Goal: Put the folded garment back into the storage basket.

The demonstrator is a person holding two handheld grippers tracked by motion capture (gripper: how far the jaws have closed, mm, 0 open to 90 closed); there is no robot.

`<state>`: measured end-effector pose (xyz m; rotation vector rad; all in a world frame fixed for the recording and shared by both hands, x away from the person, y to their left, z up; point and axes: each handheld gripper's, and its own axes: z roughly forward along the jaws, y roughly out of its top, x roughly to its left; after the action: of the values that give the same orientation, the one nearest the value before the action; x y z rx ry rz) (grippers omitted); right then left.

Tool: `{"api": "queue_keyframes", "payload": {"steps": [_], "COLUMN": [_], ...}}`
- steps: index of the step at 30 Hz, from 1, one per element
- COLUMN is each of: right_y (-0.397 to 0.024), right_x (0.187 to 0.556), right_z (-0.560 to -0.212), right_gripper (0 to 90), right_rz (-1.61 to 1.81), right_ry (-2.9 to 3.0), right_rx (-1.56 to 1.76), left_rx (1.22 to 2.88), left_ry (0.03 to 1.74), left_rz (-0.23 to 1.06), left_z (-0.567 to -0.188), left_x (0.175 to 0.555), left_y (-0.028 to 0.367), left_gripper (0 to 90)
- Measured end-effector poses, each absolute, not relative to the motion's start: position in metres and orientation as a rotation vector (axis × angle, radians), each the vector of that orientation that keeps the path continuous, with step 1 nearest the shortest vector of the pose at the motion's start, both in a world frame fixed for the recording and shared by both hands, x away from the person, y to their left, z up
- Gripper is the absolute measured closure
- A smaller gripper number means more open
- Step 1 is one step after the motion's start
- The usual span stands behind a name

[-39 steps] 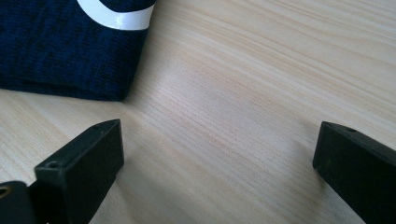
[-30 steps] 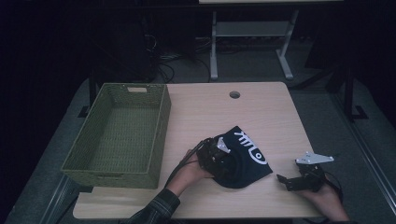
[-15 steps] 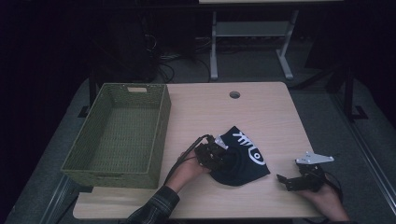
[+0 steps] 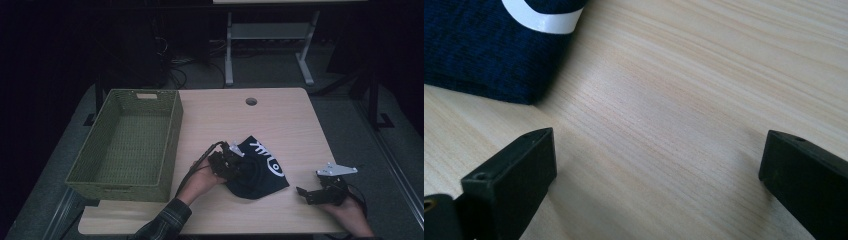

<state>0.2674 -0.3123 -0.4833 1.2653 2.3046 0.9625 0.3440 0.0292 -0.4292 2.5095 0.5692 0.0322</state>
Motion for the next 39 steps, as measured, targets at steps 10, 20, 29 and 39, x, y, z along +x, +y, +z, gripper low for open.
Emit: {"api": "queue_keyframes", "payload": {"steps": [10,20,29,39], "right_y": [-0.312,-0.312,-0.312,-0.312], "right_x": [0.267,0.267,0.267,0.267], "right_z": [-0.483,-0.483,-0.483,-0.483], "right_gripper": [1.5,1.5,1.5,1.5], "right_rz": [0.963,0.962,0.963,0.964], "right_ry": [2.305,2.306,2.305,2.305], "right_rx": [1.269,1.267,1.270,1.271], "left_rx": [2.487,2.445,2.443,2.452], "left_ry": [0.551,0.585,0.583,0.581], "left_rz": [0.022,0.008,0.018,0.030], "left_z": [-0.412,-0.396,-0.374,-0.350], "left_x": [0.344,0.347,0.353,0.361], "left_y": [0.030,0.036,0.042,0.051], "left_gripper": [72.4,72.3,72.3,72.2]}}
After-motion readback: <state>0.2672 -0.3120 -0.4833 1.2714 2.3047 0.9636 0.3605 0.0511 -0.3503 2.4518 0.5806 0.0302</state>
